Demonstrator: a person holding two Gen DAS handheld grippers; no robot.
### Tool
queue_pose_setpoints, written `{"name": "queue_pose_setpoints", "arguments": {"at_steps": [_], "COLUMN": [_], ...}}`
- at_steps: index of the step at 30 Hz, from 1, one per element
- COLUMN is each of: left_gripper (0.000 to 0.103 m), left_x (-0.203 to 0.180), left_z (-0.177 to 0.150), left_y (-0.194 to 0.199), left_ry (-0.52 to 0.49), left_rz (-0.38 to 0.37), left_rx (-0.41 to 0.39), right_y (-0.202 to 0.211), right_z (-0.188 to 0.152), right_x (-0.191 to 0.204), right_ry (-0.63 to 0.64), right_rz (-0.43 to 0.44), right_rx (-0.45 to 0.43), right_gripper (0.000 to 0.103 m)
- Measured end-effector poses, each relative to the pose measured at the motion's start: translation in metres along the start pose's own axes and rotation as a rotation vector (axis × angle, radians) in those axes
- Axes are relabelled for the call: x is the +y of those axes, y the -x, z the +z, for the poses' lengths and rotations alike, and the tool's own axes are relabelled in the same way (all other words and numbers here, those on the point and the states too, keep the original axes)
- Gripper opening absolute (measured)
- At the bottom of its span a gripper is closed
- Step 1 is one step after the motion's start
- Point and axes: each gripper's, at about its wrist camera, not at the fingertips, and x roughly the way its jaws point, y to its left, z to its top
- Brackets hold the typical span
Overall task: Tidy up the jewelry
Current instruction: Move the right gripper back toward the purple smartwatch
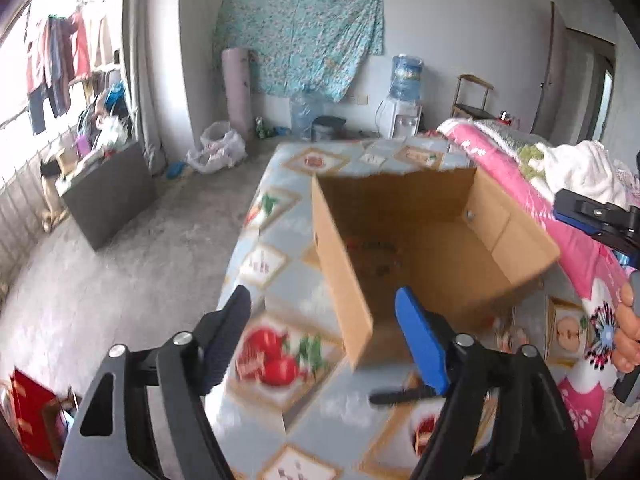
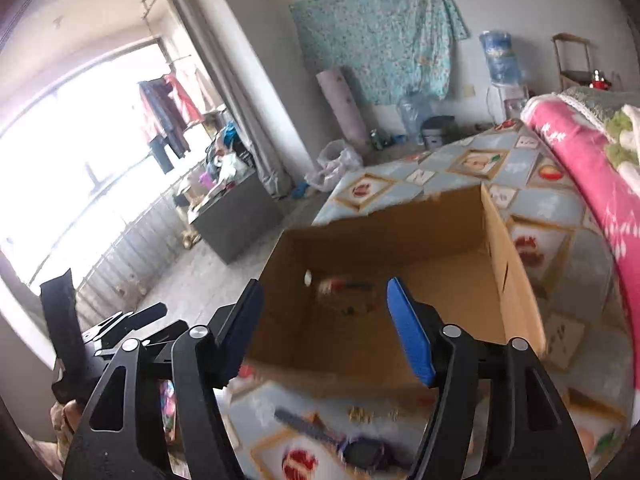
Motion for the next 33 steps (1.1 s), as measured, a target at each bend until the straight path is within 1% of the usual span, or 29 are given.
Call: {"name": "queue_pose_setpoints", "arguments": {"at_steps": [2,4,7,9,12,14,16,17,18,21,23,24,29,33], "left_gripper": [0.076,0.076,0.076,0.076,0.077,0.077,0.078,0.08,0.083,0.088,0.096,0.097,0.098,0.098], "left_x": [-0.004,-0.01,-0.021,-0.031,-0.041,-0.044,-0.048,-0.048,-0.048,-0.047,-0.045,-0.044,-0.035,-0.033], "left_z": [-0.021,-0.045,-0.067,-0.077,-0.089,-0.097,-0.106,-0.109,-0.111,-0.112,-0.114,-0.115,-0.12,-0.122], "left_y": [-0.007,-0.021,-0.039,-0.053,-0.071,-0.082,-0.092,-0.094,-0.093,-0.095,-0.095,-0.095,-0.093,-0.093], "left_ry": [0.007,0.026,0.044,0.03,0.003,0.001,-0.005,-0.006,-0.001,-0.003,0.008,0.012,0.045,0.038], "left_rz": [0.019,0.034,0.019,0.033,0.052,0.052,0.059,0.062,0.065,0.073,0.082,0.086,0.067,0.066], "left_rx": [0.037,0.106,0.173,0.218,0.26,0.292,0.322,0.32,0.302,0.303,0.304,0.304,0.291,0.29], "right_y": [0.0,-0.002,-0.004,-0.006,-0.008,-0.011,-0.014,-0.014,-0.015,-0.014,-0.014,-0.014,-0.014,-0.013], "right_z": [-0.014,-0.034,-0.054,-0.068,-0.083,-0.088,-0.097,-0.099,-0.1,-0.103,-0.103,-0.104,-0.106,-0.106], "right_x": [0.0,0.002,0.001,-0.001,-0.001,-0.002,-0.007,-0.007,-0.007,-0.003,0.002,0.004,0.013,0.016], "right_ry": [0.014,0.037,0.067,0.095,0.138,0.151,0.156,0.158,0.162,0.189,0.217,0.227,0.267,0.281], "right_rz": [-0.014,-0.049,-0.121,-0.181,-0.271,-0.311,-0.328,-0.333,-0.338,-0.357,-0.361,-0.36,-0.343,-0.319], "right_rx": [0.024,0.058,0.099,0.106,0.112,0.115,0.125,0.128,0.13,0.123,0.116,0.113,0.107,0.101], "right_gripper": [0.066,0.071,0.078,0.084,0.092,0.095,0.095,0.095,0.095,0.095,0.095,0.095,0.095,0.095]}}
